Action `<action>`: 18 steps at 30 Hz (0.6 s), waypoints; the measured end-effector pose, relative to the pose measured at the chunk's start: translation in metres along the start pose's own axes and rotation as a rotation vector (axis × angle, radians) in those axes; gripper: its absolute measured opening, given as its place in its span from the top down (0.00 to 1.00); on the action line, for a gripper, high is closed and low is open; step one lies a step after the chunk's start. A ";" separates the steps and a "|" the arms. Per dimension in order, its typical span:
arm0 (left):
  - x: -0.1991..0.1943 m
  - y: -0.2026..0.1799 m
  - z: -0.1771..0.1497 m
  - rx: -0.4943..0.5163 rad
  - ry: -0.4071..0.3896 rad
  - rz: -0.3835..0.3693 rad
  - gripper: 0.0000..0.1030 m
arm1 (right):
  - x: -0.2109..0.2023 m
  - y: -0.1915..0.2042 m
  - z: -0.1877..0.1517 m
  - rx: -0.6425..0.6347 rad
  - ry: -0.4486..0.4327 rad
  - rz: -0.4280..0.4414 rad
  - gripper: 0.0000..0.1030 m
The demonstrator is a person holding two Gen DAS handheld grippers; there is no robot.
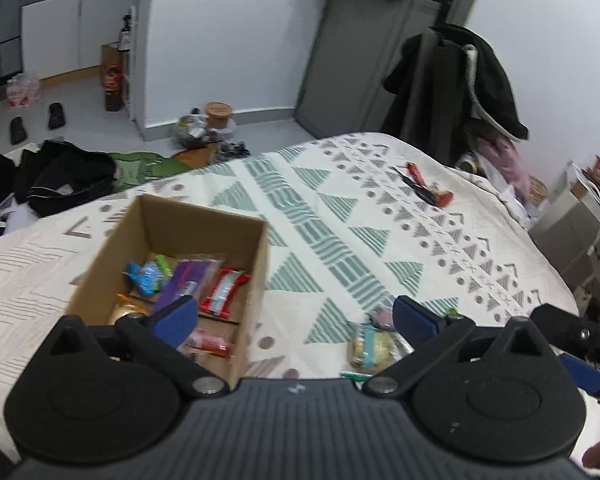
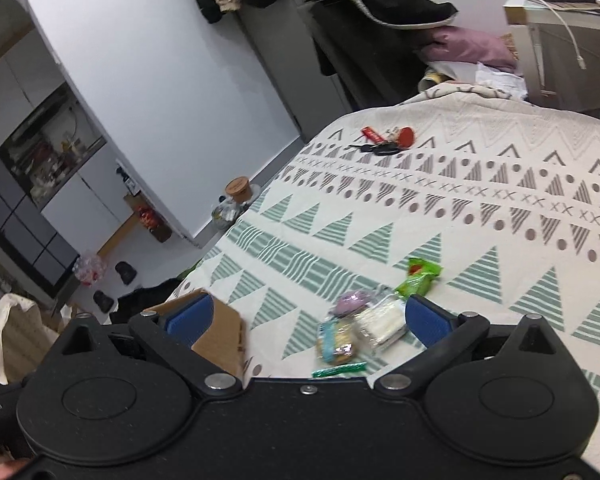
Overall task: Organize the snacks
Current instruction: 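Move both tools back toward the remaining snacks on the bed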
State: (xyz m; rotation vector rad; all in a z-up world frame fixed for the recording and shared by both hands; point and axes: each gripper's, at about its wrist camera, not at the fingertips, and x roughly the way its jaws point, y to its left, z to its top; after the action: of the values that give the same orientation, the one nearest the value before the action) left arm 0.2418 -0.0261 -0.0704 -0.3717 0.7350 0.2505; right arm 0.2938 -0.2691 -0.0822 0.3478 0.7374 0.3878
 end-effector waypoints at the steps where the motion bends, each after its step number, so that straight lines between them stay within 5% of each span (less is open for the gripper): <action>1: 0.001 -0.003 -0.001 0.004 0.002 0.001 0.00 | -0.001 -0.003 0.001 -0.002 -0.002 0.001 0.00; 18: 0.019 -0.046 0.004 0.038 0.029 0.031 0.00 | 0.004 -0.057 0.012 0.049 0.025 0.025 0.00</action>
State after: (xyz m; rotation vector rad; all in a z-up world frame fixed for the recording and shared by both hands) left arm 0.2743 -0.0646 -0.0692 -0.3291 0.7730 0.2603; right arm 0.3170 -0.3195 -0.1013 0.3996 0.7681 0.3991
